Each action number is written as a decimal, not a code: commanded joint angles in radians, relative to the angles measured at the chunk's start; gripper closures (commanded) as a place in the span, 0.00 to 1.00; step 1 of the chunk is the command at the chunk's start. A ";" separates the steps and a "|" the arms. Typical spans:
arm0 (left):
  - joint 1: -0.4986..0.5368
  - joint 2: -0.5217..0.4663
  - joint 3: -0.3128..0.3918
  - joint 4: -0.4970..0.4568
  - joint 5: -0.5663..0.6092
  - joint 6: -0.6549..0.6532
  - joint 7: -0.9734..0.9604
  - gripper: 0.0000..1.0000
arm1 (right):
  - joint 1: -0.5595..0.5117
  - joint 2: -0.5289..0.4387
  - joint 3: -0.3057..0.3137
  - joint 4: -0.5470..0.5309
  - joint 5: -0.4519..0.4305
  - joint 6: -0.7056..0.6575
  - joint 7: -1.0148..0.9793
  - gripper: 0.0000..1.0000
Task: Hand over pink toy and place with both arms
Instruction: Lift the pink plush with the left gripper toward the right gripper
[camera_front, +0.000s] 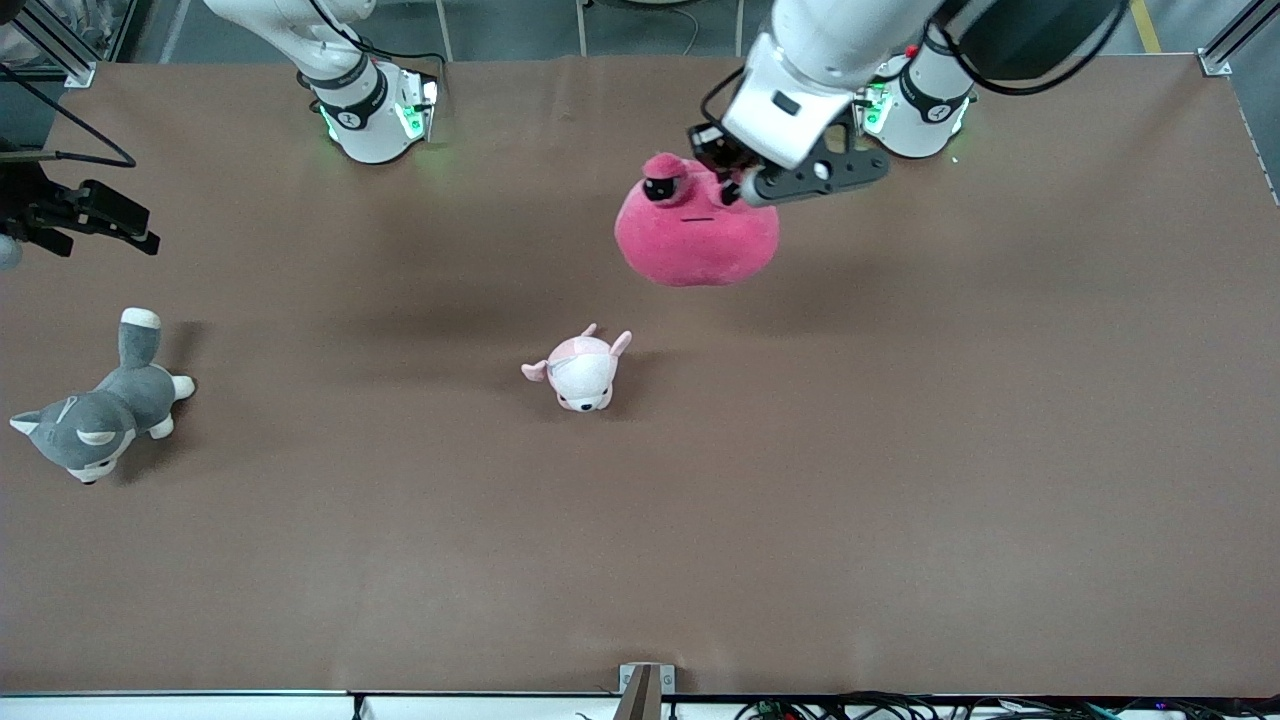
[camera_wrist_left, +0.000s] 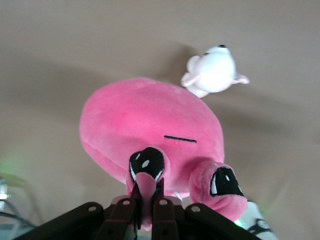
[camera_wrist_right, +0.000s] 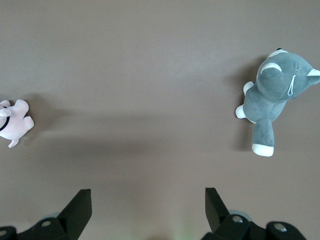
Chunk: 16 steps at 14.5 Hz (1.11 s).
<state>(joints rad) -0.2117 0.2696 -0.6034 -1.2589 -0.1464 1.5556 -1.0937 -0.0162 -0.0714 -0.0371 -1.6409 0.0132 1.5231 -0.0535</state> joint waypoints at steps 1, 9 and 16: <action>-0.069 0.054 -0.001 0.061 -0.007 0.072 -0.112 1.00 | -0.007 -0.021 0.003 -0.011 0.001 -0.006 -0.012 0.00; -0.201 0.132 0.011 0.093 -0.005 0.253 -0.255 1.00 | -0.007 -0.021 0.005 -0.011 0.001 -0.006 -0.012 0.00; -0.405 0.165 0.186 0.095 -0.005 0.330 -0.311 1.00 | -0.028 0.051 0.003 0.019 -0.004 0.009 -0.002 0.00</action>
<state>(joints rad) -0.5571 0.4195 -0.4731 -1.2021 -0.1464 1.8845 -1.3900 -0.0204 -0.0680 -0.0405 -1.6266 0.0125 1.5250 -0.0526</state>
